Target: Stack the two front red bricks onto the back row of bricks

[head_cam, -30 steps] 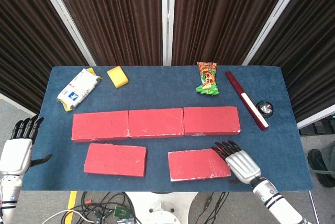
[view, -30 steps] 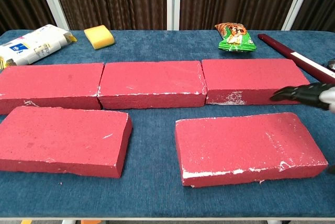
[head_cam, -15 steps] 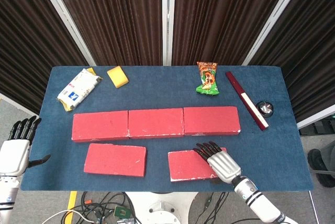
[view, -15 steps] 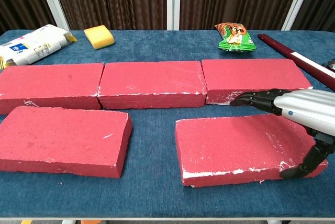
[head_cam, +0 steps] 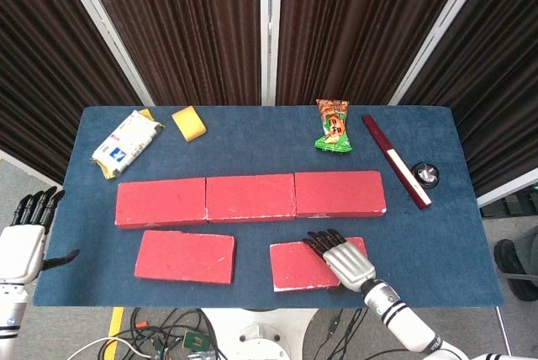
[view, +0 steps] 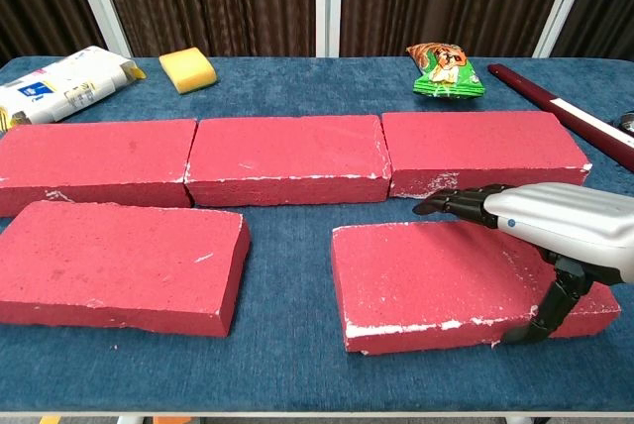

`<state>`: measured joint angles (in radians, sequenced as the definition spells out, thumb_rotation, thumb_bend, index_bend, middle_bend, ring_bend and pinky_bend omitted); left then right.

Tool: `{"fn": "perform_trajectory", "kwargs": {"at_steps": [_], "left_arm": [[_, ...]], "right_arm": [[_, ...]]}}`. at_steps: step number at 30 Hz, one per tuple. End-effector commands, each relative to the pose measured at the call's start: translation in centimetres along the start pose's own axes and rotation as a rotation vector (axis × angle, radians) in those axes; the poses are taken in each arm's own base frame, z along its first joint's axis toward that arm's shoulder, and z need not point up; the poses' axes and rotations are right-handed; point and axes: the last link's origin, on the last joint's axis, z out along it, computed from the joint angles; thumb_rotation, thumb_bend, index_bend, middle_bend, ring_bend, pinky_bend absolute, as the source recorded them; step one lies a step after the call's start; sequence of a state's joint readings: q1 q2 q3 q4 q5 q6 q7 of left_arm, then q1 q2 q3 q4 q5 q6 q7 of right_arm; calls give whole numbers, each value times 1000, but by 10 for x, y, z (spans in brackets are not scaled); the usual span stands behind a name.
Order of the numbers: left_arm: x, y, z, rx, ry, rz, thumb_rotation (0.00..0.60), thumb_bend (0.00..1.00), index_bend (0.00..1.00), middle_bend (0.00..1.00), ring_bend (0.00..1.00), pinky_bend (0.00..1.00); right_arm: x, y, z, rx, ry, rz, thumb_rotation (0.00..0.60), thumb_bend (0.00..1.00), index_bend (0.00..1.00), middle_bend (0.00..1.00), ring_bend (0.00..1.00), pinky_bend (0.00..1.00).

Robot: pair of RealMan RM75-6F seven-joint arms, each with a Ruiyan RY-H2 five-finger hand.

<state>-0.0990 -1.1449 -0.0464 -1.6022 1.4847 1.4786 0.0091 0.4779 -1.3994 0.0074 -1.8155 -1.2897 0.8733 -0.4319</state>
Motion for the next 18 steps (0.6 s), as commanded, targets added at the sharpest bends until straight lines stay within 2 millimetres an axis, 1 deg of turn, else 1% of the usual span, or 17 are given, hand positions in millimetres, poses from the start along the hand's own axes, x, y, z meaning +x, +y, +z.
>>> {"fn": "perform_trajectory", "kwargs": {"at_steps": [1, 7, 18], "left_arm": [[-1, -1, 0, 3, -3, -1, 600, 0, 2, 0, 0, 0], [-1, -1, -1, -8, -7, -4, 600, 0, 2, 0, 0, 0], [0, -1, -1, -10, -8, -6, 600, 0, 2, 0, 0, 0]], "right_arm": [[0, -1, 8, -6, -5, 4, 600, 0, 0, 0, 0, 0], [-3, -2, 17, -16, -38, 0, 600, 0, 0, 0, 0, 0], [-6, -1, 23, -42, -36, 2, 600, 0, 0, 0, 0, 0]]}}
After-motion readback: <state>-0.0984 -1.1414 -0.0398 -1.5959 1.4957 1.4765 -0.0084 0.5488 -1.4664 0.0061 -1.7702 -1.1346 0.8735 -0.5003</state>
